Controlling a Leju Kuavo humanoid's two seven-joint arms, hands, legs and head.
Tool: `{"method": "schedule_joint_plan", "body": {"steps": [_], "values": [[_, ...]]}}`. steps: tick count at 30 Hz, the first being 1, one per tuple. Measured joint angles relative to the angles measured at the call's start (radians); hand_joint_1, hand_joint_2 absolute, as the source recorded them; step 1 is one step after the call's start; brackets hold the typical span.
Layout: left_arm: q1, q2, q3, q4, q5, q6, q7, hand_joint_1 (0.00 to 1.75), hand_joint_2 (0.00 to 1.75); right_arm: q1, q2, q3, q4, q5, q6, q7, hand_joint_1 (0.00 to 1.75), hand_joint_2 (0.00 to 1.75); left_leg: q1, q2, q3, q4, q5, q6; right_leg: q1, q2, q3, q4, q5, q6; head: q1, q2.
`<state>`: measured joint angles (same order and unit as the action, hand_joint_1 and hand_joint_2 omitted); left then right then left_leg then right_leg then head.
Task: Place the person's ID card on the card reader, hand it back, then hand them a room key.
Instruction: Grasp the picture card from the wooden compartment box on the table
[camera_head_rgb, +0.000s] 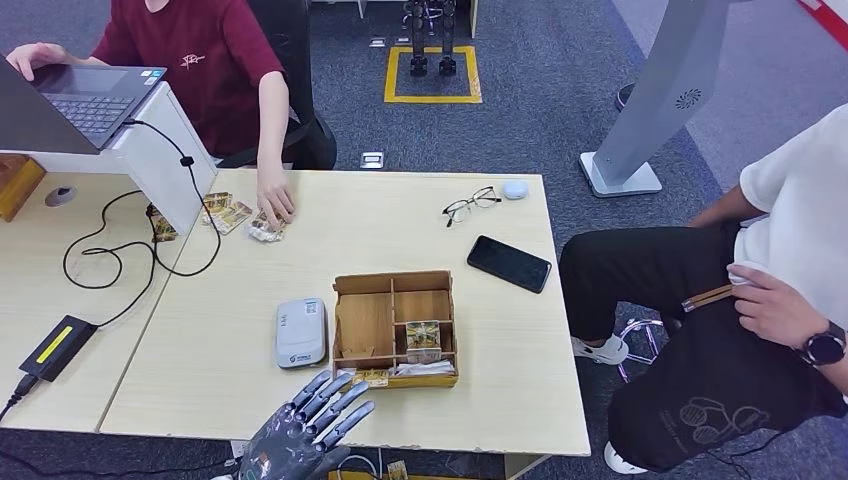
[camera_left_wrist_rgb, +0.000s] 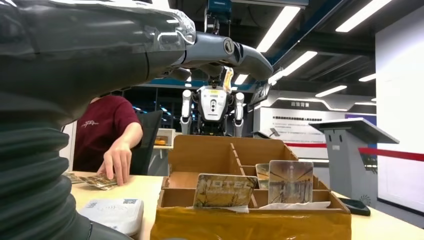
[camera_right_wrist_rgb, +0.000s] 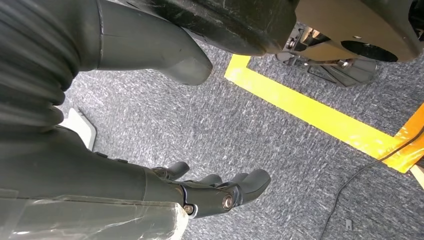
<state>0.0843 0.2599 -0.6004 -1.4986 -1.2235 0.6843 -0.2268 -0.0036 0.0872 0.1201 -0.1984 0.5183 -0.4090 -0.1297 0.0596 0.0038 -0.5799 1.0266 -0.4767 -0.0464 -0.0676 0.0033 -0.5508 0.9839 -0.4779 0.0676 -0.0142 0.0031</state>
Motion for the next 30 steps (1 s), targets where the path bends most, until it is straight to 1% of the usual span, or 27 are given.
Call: {"method": "schedule_joint_plan", "body": {"steps": [5, 9, 16, 20, 30], "values": [[-0.022, -0.030, -0.002, 0.050, -0.002, 0.004, 0.007, 0.00, 1.75, -0.002, 0.002, 0.000, 0.000, 0.011, -0.004, 0.002, 0.00, 1.75, 0.000, 0.000, 0.000, 0.000, 0.000, 0.000, 0.000, 0.000, 0.000, 0.000, 0.000, 0.000, 0.000, 0.000], [-0.043, -0.064, -0.002, 0.075, 0.002, 0.006, 0.008, 0.00, 1.75, -0.002, 0.002, 0.000, 0.000, 0.014, -0.005, 0.004, 0.00, 1.75, 0.000, 0.000, 0.000, 0.000, 0.000, 0.000, 0.000, 0.000, 0.000, 0.000, 0.000, 0.000, 0.000, 0.000], [-0.106, -0.132, -0.002, 0.124, 0.002, 0.006, 0.040, 0.00, 1.75, -0.004, 0.002, 0.000, 0.000, 0.024, -0.004, 0.008, 0.00, 1.75, 0.000, 0.000, 0.000, 0.000, 0.000, 0.000, 0.000, 0.000, 0.000, 0.000, 0.000, 0.000, 0.000, 0.000], [-0.137, -0.161, -0.002, 0.157, 0.019, 0.006, 0.044, 0.00, 1.75, -0.004, 0.002, 0.000, 0.000, 0.031, -0.004, 0.011, 0.00, 1.75, 0.000, 0.000, 0.000, 0.000, 0.001, 0.000, 0.000, 0.000, 0.000, 0.000, 0.001, 0.000, 0.000, 0.000], [-0.171, -0.194, -0.001, 0.234, 0.047, 0.006, 0.050, 0.00, 1.75, -0.004, 0.002, 0.000, -0.001, 0.034, -0.004, 0.013, 0.00, 1.75, 0.000, 0.000, 0.000, 0.000, 0.001, 0.000, 0.000, 0.000, 0.000, 0.000, 0.000, 0.000, 0.000, 0.000]]}}
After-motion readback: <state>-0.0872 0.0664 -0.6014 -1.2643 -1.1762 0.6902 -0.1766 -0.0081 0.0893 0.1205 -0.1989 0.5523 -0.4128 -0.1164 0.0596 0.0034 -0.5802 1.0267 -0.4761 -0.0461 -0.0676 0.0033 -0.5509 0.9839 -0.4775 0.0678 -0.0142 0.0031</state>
